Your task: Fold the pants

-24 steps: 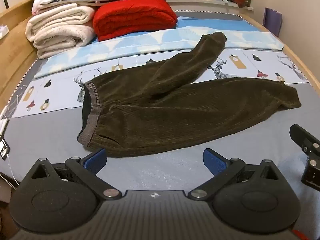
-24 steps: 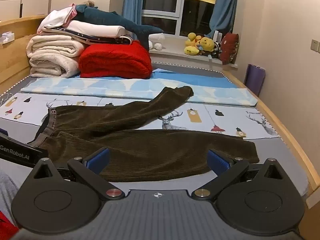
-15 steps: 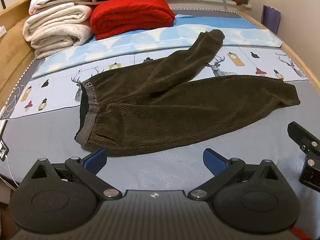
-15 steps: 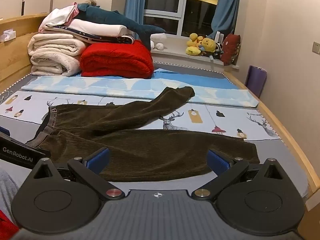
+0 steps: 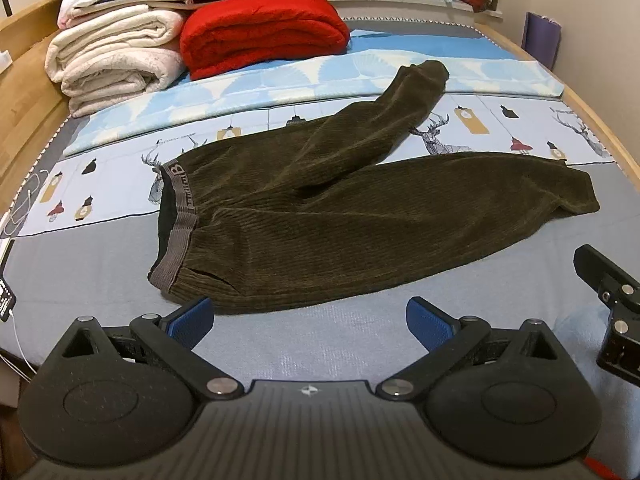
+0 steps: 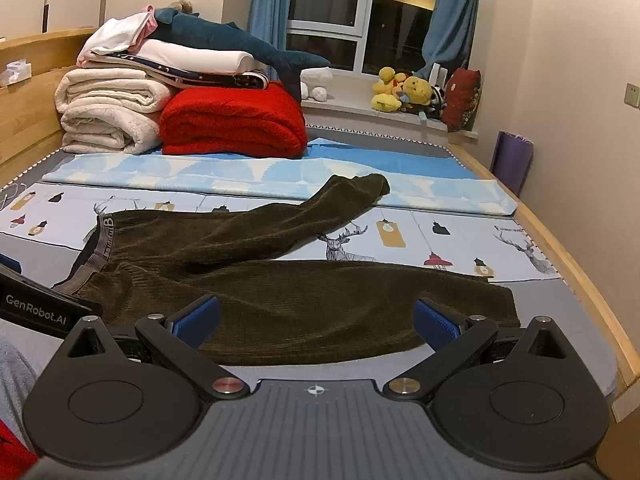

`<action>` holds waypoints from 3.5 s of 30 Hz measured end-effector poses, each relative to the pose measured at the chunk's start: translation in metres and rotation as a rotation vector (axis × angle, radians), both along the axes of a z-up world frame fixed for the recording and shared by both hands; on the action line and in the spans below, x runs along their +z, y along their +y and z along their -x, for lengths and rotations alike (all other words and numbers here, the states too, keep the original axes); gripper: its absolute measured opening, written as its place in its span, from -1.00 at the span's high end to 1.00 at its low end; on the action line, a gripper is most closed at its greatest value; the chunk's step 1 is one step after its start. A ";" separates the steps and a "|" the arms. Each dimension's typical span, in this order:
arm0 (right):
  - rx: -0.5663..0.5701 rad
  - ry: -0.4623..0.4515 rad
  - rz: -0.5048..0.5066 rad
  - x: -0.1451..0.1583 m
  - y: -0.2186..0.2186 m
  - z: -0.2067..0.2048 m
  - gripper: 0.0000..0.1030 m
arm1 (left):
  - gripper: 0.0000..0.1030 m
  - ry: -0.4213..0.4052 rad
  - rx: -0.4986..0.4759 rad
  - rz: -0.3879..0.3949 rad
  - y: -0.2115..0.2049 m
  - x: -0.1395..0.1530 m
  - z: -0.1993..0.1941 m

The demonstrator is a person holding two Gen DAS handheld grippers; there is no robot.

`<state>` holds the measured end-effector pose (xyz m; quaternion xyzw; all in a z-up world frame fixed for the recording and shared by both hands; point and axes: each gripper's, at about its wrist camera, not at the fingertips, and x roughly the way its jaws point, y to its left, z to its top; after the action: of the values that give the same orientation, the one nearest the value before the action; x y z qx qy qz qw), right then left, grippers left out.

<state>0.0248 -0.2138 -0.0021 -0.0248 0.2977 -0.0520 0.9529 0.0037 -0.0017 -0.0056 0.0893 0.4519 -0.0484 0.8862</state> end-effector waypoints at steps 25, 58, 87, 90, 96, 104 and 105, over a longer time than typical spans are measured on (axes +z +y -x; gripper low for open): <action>0.019 0.001 0.004 0.006 0.000 -0.002 -0.98 | -0.99 -0.005 -0.001 0.000 -0.001 0.002 0.001; 0.021 0.004 0.001 0.004 -0.001 -0.004 -0.98 | -0.99 0.004 -0.003 0.000 -0.002 -0.001 0.001; -0.027 0.131 -0.163 -0.068 -0.021 -0.079 -0.98 | -0.99 0.165 0.126 0.047 0.041 -0.060 -0.082; -0.043 0.175 -0.187 -0.087 -0.020 -0.097 -0.98 | -0.99 0.181 0.159 0.038 0.053 -0.076 -0.100; -0.037 0.233 -0.189 -0.122 -0.011 -0.129 -0.98 | -0.99 0.213 0.198 0.027 0.081 -0.114 -0.138; -0.058 0.345 -0.206 -0.163 -0.008 -0.145 -0.98 | -0.99 0.219 0.342 -0.004 0.154 -0.204 -0.184; -0.060 0.352 -0.201 -0.165 -0.007 -0.144 -0.98 | -0.99 0.221 0.343 -0.018 0.161 -0.213 -0.185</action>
<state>0.1693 -0.2211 -0.1667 0.0706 0.4638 -0.0452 0.8820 0.1885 0.1589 -0.2187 0.0129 0.5553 0.0979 0.8257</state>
